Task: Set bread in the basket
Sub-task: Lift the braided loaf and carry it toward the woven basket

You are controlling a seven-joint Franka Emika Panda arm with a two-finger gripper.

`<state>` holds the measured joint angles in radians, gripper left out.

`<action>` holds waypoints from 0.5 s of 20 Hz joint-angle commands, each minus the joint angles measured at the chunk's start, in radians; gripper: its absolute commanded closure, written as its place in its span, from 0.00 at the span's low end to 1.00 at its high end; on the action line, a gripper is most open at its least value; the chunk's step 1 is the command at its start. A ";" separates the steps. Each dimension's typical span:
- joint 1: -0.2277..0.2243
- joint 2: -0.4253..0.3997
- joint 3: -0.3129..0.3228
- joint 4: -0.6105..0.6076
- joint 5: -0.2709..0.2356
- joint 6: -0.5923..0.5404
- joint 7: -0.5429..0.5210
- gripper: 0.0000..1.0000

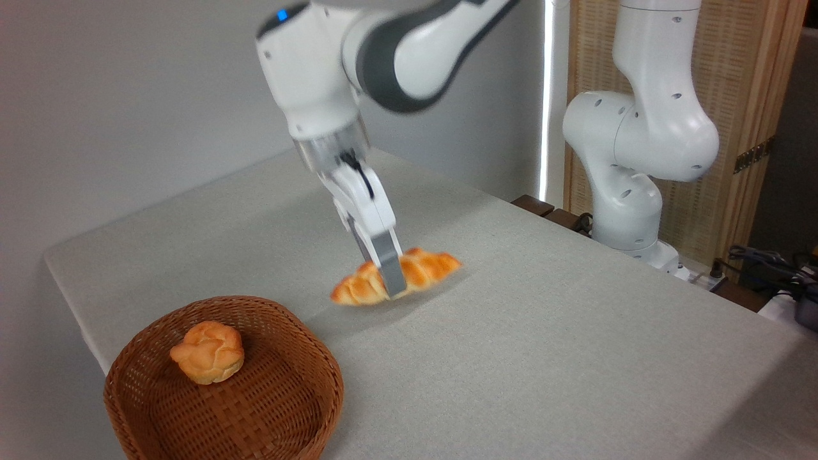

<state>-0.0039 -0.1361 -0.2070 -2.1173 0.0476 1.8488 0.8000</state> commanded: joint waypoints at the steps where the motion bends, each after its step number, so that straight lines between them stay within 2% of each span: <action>1: -0.008 0.070 0.066 0.221 0.001 -0.088 -0.004 0.45; 4: -0.008 0.221 0.067 0.443 0.005 -0.092 -0.018 0.45; 7: -0.008 0.344 0.089 0.600 0.011 -0.089 -0.027 0.45; 10: -0.007 0.429 0.095 0.701 0.014 -0.072 -0.057 0.45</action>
<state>-0.0018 0.1430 -0.1306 -1.6060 0.0476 1.7970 0.7883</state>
